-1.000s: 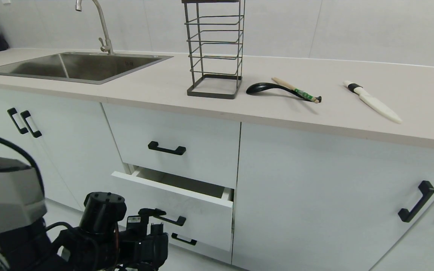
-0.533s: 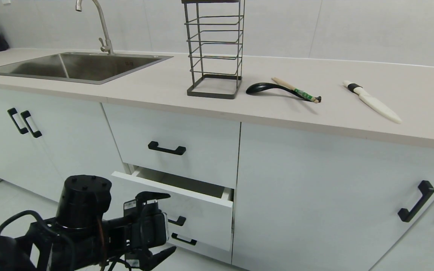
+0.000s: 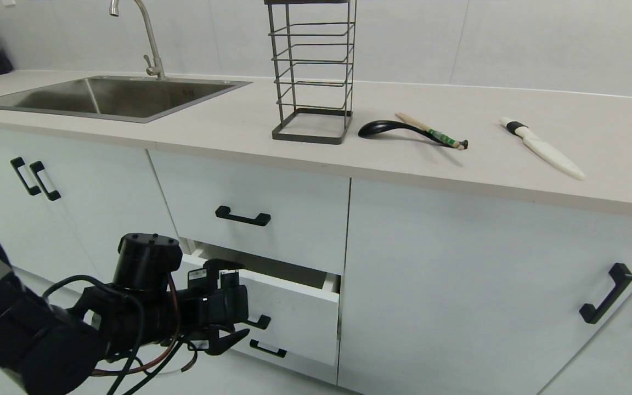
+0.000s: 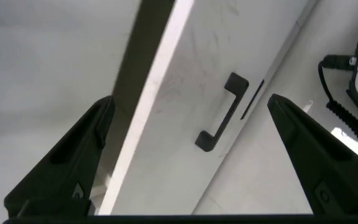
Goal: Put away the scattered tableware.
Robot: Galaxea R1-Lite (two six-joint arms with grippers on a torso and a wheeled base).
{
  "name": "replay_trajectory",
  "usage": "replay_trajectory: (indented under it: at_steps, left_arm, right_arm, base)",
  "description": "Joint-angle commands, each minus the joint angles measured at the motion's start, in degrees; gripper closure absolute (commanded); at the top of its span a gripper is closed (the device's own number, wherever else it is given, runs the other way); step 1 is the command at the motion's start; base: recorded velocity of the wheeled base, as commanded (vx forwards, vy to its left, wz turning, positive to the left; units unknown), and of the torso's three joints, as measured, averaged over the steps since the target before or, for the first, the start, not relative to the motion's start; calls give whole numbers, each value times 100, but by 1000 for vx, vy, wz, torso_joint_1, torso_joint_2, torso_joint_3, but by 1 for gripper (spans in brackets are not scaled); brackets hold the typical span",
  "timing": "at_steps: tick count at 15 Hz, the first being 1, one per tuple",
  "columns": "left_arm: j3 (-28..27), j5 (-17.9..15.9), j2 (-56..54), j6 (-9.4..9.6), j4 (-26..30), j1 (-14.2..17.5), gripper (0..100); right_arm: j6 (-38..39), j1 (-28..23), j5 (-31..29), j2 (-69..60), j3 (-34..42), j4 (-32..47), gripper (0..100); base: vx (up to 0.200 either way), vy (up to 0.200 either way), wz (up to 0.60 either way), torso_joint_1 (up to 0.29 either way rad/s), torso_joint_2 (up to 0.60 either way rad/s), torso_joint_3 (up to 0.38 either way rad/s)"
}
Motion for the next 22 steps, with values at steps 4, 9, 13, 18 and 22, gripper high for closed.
replay_trajectory:
  at_steps: [4,9,13,18,22]
  left_arm:
    - [-523,-70,902,246,-5,39,0]
    - [-1015,-61,1324,351,-5,127,0]
    - [-620,-70,1376,343,13,162,0]
    - [628,-70,23,281,21,-23,0]
    - [1472,-79,-1296,-79,250,-155,0]
  right_arm:
    - [0,1,3,9,-2,-4,100]
    - [0,1,3,9,-2,-4,100]
    - [0,1,3,9,-2,-4,100]
    - [0,1,3,9,-2,-4,100]
    - [0,1,3,9,-2,-4,100]
  base:
    - [0,0,0,0,0,0]
    - [0,0,0,0,0,0]
    - [0,0,0,0,0,0]
    - [0,0,0,0,0,0]
    - [0,0,0,0,0,0]
